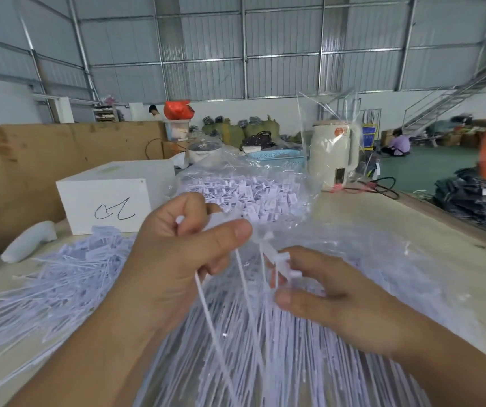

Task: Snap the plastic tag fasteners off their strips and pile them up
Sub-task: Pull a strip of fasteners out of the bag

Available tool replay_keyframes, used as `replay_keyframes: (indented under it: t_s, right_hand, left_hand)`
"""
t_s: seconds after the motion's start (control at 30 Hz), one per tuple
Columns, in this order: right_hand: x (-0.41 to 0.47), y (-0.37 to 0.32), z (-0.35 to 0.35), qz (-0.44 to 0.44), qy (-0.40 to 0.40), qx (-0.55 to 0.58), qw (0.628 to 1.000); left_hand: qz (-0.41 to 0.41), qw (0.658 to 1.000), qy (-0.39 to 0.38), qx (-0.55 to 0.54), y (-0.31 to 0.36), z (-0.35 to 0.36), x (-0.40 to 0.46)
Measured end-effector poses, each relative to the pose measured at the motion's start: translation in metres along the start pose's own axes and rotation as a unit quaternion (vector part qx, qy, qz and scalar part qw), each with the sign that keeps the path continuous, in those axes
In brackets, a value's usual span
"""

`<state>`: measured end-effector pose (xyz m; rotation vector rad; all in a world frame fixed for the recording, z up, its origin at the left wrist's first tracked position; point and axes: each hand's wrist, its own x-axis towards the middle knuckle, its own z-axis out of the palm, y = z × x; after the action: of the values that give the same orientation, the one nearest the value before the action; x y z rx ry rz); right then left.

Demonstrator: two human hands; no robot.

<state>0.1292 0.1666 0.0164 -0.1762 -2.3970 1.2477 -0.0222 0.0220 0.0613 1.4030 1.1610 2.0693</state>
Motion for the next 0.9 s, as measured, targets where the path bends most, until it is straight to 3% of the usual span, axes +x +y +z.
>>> replay_keyframes:
  t_s: [0.17,0.27,0.37,0.63,0.9]
  right_hand:
    - [0.005,-0.007,0.000,-0.081,0.199,0.003,0.977]
    - [0.003,-0.019,-0.004,-0.135,0.263,0.007,0.955]
    - [0.000,-0.026,-0.006,-0.163,0.266,-0.005,0.950]
    - [0.002,-0.031,-0.006,-0.167,0.271,-0.043,0.947]
    - [0.002,-0.055,-0.001,-0.242,0.243,-0.184,0.921]
  left_hand:
    - [0.029,0.997,0.043,0.066,0.002,-0.008,0.002]
    - [0.011,0.991,0.037,0.125,-0.001,-0.017,0.002]
    - [-0.011,0.984,0.012,0.177,-0.013,-0.019,-0.004]
    - [-0.073,0.982,0.025,0.174,-0.044,-0.010,-0.018]
    - [-0.058,0.967,0.016,0.247,-0.053,0.004,-0.024]
